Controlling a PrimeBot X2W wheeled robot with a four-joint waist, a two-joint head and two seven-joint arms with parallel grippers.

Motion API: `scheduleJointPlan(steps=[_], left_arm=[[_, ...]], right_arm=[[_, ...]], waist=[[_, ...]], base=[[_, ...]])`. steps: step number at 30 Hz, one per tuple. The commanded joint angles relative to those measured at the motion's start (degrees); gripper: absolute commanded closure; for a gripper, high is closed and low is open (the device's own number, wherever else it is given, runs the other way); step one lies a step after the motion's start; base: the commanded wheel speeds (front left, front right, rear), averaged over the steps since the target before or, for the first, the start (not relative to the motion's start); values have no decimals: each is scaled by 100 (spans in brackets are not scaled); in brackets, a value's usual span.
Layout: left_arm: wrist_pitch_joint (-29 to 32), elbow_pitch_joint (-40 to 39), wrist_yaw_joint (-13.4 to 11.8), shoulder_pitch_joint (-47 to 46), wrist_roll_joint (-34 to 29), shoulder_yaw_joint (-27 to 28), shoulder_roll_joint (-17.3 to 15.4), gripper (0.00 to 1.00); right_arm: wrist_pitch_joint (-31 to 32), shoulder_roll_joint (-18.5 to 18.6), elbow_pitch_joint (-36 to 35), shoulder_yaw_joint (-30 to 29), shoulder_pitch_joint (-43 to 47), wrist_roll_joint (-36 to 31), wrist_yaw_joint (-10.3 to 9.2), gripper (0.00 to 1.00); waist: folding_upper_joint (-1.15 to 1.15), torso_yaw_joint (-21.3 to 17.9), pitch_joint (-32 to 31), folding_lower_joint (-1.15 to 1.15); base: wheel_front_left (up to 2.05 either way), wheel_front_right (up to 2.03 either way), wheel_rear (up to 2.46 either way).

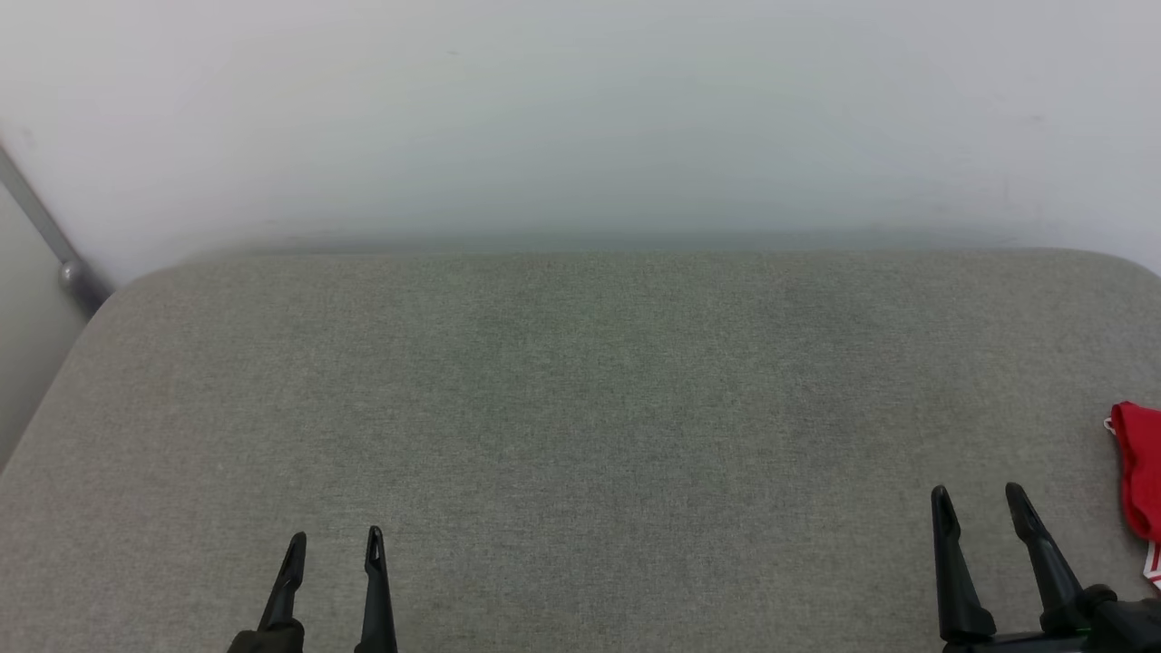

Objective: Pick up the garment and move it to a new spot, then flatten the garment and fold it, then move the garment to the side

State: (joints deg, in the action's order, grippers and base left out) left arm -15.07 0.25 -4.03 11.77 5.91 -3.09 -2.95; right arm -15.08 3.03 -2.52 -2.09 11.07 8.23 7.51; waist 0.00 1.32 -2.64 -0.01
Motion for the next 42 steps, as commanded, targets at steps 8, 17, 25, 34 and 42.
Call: scheduleJointPlan(steps=[8, 17, 25, 34, 42], left_arm=[[0, 1, 20, 7, 79, 29, 0, 100], [127, 239, 83, -86, 741, 12, -32, 100], [300, 386, 210, -294, 1689, 49, -85, 100], [482, 537, 337, -504, 2642, 93, -129, 100], [615, 633, 424, -644, 3308, 128, -154, 100]], right_arm=[[-1, -1, -13, 28, 78, 39, 0, 100], [112, 32, 265, 66, -6, 680, 0, 100], [287, 85, 427, 79, -217, 1608, 0, 100], [471, 126, 580, 81, -418, 2539, -1, 100], [608, 148, 688, 74, -555, 3189, -1, 100]], waist=[[0, 20, -34, 1], [0, 14, -21, 1], [0, 4, -1, 1], [0, -7, 21, 1], [0, -15, 39, 1]], base=[[0, 0, 0], [0, 0, 0], [0, 0, 0], [0, 0, 0], [0, 0, 0]])
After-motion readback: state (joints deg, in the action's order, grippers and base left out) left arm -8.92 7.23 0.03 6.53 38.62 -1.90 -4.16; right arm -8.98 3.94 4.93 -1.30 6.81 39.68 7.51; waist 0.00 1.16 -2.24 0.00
